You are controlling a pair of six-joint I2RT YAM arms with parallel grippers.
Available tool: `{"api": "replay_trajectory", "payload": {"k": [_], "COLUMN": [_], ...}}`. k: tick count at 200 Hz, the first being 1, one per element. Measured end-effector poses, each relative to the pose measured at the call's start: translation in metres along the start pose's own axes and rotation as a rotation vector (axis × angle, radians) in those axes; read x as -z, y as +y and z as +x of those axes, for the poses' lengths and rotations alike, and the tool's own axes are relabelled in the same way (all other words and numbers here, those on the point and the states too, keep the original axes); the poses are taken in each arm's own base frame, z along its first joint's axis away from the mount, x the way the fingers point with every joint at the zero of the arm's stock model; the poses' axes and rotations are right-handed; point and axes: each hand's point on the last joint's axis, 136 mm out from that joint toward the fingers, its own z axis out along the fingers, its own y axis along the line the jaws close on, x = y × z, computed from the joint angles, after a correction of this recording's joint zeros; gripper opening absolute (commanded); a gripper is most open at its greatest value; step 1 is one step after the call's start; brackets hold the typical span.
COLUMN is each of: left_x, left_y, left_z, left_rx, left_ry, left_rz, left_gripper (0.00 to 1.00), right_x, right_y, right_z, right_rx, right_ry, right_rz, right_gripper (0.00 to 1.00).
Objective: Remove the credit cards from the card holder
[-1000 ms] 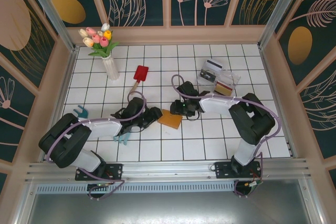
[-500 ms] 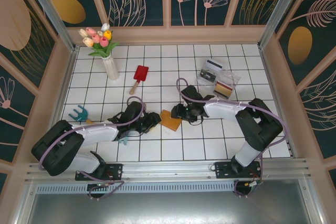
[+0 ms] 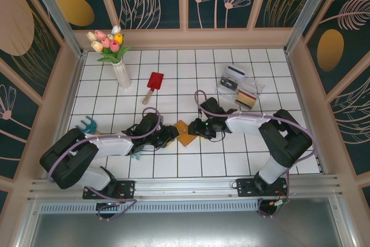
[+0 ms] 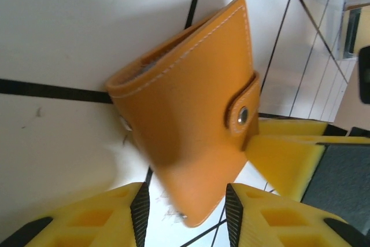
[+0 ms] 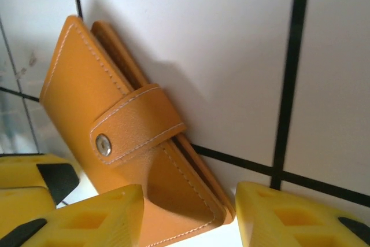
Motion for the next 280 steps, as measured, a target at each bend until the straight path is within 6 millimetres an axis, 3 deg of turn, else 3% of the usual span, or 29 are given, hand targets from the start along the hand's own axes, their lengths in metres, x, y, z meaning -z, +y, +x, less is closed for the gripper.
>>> {"api": "replay_trajectory", "payload": {"k": [73, 108, 177, 280], "left_x": [-0.003, -0.003, -0.006, -0.014], "left_y": [0.012, 0.013, 0.014, 0.000], "left_z": [-0.004, -0.004, -0.004, -0.010], "left_rx": [0.011, 0.015, 0.020, 0.002], "left_ry": [-0.025, -0.026, -0.025, -0.042], "left_rz": [-0.030, -0.032, -0.033, 0.041], "left_gripper": [0.38, 0.36, 0.33, 0.31], "right_x": [0.004, 0.003, -0.006, -0.009], "right_y": [-0.001, 0.006, 0.001, 0.004], "right_z": [-0.004, -0.013, -0.012, -0.013], "right_rx": [0.023, 0.045, 0.048, 0.035], "right_ry": [-0.009, -0.014, 0.002, 0.004], "right_rz": [0.027, 0.018, 0.032, -0.003], "right_gripper": [0.46, 0.38, 0.26, 0.26]}}
